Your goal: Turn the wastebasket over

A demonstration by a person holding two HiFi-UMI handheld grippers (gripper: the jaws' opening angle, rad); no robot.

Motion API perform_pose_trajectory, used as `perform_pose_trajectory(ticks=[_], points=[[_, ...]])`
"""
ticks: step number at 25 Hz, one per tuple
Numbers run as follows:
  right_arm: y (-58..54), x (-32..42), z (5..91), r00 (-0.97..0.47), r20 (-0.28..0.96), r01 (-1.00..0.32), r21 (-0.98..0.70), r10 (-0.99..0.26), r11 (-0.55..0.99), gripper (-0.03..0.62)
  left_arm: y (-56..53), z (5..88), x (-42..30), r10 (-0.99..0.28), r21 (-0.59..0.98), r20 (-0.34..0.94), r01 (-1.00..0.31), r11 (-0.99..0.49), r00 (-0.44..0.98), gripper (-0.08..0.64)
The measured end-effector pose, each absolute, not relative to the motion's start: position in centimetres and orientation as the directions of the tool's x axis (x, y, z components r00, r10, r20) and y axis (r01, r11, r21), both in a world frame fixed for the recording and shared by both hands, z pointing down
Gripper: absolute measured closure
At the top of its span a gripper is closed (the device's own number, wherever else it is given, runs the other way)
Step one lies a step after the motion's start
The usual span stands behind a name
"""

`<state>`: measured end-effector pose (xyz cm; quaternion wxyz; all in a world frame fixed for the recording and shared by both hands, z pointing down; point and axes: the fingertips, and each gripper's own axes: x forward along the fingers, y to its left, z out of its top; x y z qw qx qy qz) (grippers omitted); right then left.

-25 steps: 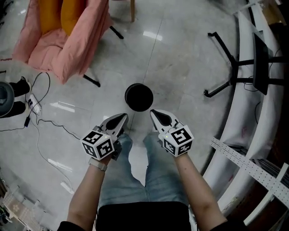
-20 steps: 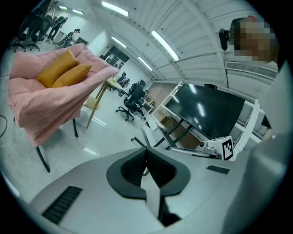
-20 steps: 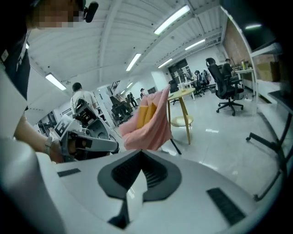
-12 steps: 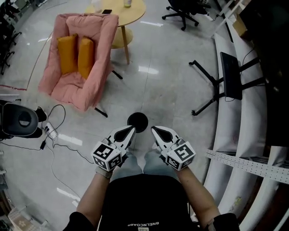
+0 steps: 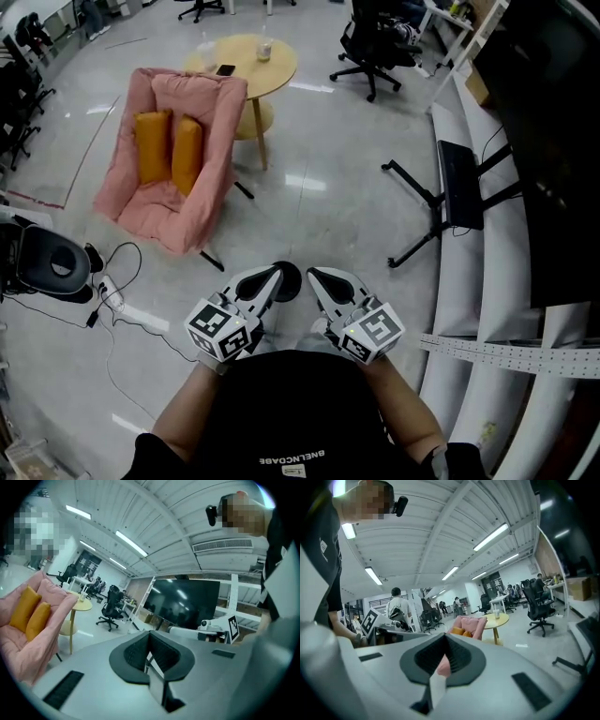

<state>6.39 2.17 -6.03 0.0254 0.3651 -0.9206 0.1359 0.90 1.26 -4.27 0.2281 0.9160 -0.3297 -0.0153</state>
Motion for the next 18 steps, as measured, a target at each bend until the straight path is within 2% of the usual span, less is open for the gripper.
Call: perform_pose_trajectory(ticks=[10, 18], points=[[2.7, 5.5, -6.5, -0.739, 0.136, -0.673, -0.192, -0.660, 0.714, 0.584, 1.6, -6.0, 0.1, -0.613, 0.433, 0.053, -0.572, -0.697, 0.788, 0.546], [2.4, 5.9, -7.3, -0.730, 0.121, -0.683, -0.175, -0.672, 0.710, 0.584, 1.3, -6.5, -0.3, -0.626, 0.377, 0.069, -0.601, -0.704, 0.777, 0.546]])
